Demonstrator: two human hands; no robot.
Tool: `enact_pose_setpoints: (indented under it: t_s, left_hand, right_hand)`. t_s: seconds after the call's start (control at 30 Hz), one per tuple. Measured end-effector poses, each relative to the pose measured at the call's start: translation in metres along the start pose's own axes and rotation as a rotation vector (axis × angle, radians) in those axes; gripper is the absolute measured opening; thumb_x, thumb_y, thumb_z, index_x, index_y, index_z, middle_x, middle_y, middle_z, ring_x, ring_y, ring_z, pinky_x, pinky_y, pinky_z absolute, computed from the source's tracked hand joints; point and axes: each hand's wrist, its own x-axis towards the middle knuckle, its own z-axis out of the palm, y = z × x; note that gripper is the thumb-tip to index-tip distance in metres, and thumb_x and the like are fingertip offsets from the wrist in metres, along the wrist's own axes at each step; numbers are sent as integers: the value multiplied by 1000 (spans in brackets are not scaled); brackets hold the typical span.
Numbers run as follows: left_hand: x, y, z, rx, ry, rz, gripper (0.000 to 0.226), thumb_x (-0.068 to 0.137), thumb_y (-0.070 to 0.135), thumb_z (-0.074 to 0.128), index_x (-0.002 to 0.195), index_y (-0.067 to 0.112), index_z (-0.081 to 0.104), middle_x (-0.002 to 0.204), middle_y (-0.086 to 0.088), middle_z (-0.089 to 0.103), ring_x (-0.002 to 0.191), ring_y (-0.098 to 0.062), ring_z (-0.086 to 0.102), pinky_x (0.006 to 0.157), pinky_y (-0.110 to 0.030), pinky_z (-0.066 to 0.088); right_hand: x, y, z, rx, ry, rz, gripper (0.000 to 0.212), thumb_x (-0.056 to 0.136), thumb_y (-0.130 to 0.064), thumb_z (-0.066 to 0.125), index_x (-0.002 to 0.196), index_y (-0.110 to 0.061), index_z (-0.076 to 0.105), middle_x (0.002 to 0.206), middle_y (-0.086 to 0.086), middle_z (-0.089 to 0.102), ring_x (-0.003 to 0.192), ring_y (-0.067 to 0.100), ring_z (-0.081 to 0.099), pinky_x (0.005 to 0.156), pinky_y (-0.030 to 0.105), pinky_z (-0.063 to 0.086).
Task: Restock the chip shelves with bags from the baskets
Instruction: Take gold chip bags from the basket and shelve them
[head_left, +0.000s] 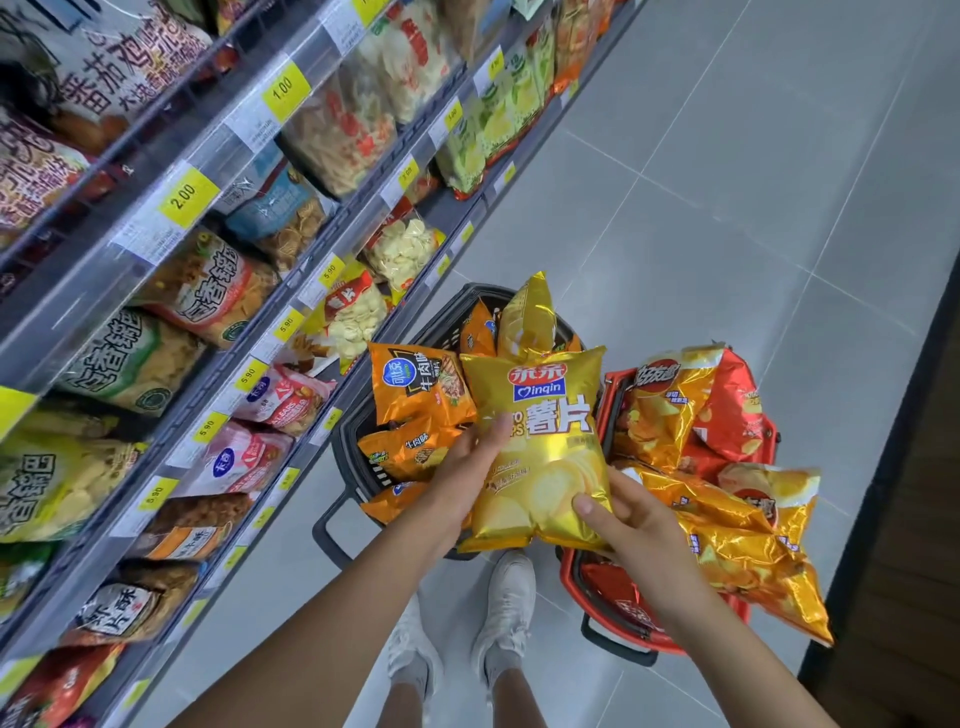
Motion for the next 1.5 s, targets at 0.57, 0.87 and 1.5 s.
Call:
enact_pose_setpoints:
  t_s: [0.57,0.87,1.5]
  left_hand:
    - [3,7,-39,-59,250,160,68,69,55,87,129,32,64,117,2,78,102,-21,77,85,-46,64]
    - [2,22,-96,18,527,304,67,68,54,83,129,35,62,109,14,77,100,-9,75,83,-36,61]
    - [-18,28,-136,133,599,338,55,87,29,82,137,24,59,111,14,73,86,10,70,62,-8,52]
  right_hand:
    - [54,-23,23,-89,-242,159,53,85,-45,72,136,-36,58,122,-4,74,109,13,72,95,43,59]
    - [185,-61,34,-578,144,-96,61,94,-40,71,147,-17,52,143,4,58,121,22,60,94,33,48]
    - [211,-107,30,-1096,137,-433,25,97,-23,63,118,-26,76,117,6,74,99,30,69,85,38,54]
